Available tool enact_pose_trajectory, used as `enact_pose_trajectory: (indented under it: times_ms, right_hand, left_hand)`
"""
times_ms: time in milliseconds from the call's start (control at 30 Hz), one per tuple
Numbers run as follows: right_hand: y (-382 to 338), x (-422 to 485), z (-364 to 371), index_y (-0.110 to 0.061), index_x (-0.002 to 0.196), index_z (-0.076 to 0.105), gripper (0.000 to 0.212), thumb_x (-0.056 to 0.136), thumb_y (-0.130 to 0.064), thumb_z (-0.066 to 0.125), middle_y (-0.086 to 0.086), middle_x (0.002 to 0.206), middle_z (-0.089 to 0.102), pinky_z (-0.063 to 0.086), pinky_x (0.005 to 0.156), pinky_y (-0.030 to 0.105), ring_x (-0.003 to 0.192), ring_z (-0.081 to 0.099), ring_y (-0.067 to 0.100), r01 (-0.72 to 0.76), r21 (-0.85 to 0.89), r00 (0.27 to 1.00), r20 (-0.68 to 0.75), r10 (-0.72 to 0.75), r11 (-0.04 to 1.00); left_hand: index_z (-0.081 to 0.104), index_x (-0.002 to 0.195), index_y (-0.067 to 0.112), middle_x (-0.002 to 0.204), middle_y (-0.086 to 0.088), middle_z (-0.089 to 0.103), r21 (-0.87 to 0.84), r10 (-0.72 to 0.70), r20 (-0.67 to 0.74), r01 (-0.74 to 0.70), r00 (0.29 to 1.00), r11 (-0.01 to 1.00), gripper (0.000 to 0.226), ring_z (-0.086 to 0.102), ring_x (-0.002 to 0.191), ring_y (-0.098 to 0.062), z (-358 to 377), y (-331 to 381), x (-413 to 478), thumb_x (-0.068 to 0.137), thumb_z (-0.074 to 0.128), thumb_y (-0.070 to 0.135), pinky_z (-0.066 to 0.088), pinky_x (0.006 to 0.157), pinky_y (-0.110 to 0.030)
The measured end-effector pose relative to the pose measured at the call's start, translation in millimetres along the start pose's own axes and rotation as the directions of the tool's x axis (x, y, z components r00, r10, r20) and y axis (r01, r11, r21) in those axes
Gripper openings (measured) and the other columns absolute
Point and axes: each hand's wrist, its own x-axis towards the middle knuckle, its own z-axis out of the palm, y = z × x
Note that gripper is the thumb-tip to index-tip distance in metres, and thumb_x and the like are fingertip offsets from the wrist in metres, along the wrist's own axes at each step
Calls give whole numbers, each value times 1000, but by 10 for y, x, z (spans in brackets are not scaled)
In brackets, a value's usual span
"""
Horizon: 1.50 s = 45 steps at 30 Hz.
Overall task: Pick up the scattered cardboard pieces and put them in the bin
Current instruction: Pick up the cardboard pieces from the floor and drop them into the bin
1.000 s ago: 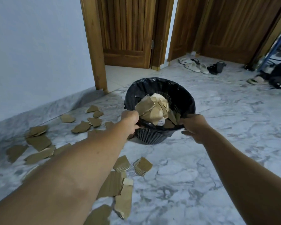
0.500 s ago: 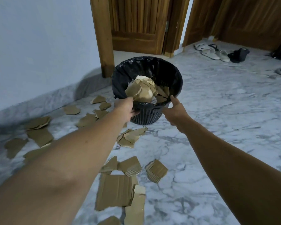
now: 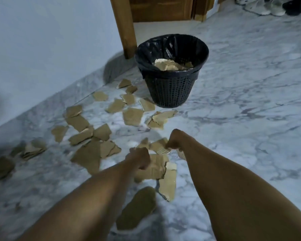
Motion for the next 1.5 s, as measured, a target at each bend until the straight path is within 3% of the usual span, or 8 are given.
enact_pose_trajectory:
  times_ms: [100, 233, 600, 700, 1000, 1133, 1233, 1500]
  right_hand:
    - [224, -46, 551, -3, 88, 68, 61, 63, -56, 86, 3, 68, 52, 48, 72, 33, 79, 59, 24, -154, -89, 986, 45, 158, 984]
    - [442, -252, 1205, -6, 134, 40, 120, 38, -56, 92, 7, 102, 67, 59, 79, 39, 95, 69, 28, -314, 107, 948, -10, 317, 943]
    - [401, -606, 1736, -4, 105, 60, 47, 68, -29, 74, 13, 98, 64, 56, 75, 35, 98, 67, 31, -414, 298, 881, -106, 461, 860]
    - [482, -616, 1704, -1, 117, 58, 53, 77, -33, 72, 17, 115, 64, 53, 80, 35, 108, 63, 32, -386, 242, 903, -100, 419, 890]
    - [451, -490, 1456, 10, 89, 69, 36, 69, -19, 64, 20, 70, 68, 44, 43, 30, 53, 60, 26, -232, 468, 940, -118, 321, 853]
    - [522, -381, 1249, 5, 125, 57, 71, 70, -40, 56, 19, 113, 59, 43, 76, 36, 96, 57, 29, -284, 483, 912, -129, 388, 828]
    - [467, -366, 1014, -2, 141, 42, 53, 100, -35, 37, 17, 140, 42, 35, 105, 40, 129, 40, 37, -345, 318, 872, -241, 427, 883]
    - [366, 160, 703, -13, 147, 34, 64, 91, -41, 44, 17, 149, 31, 28, 110, 45, 135, 27, 38, -287, 222, 913, -232, 336, 932]
  left_hand:
    - [61, 108, 7, 95, -14, 64, 201, -53, 248, 2, 967, 980, 98, 64, 96, -33, 413, -173, -155, 44, 74, 80, 49, 80, -38]
    - [57, 119, 9, 119, -9, 61, 179, 164, 14, -164, 986, 970, 58, 60, 112, -30, 672, -431, -426, 75, 82, 36, 49, 83, -38]
    - [59, 112, 9, 116, -10, 64, 262, 360, 117, -379, 925, 887, 51, 64, 102, -30, 671, -571, -528, 72, 85, 26, 50, 76, -35]
    - [57, 110, 10, 108, -11, 64, 169, 460, 3, -454, 888, 875, 28, 62, 93, -29, 575, -585, -503, 84, 68, 11, 53, 78, -36]
    - [53, 130, 21, 134, -8, 46, 14, 413, -421, -450, 808, 893, 41, 41, 124, -34, 456, -496, -125, 91, 47, 9, 42, 96, -48]
    - [46, 133, 17, 145, -7, 36, -50, 376, -417, -434, 828, 900, 37, 32, 132, -32, 542, -575, 102, 97, 43, 23, 35, 102, -47]
    - [41, 135, 18, 138, -6, 40, 37, 396, -445, -425, 803, 904, 70, 38, 125, -31, 644, -664, 70, 80, 61, 58, 40, 93, -45]
    - [36, 133, 16, 133, -9, 38, -8, 300, -242, -311, 923, 950, 96, 40, 124, -32, 735, -704, -98, 63, 78, 65, 38, 96, -49]
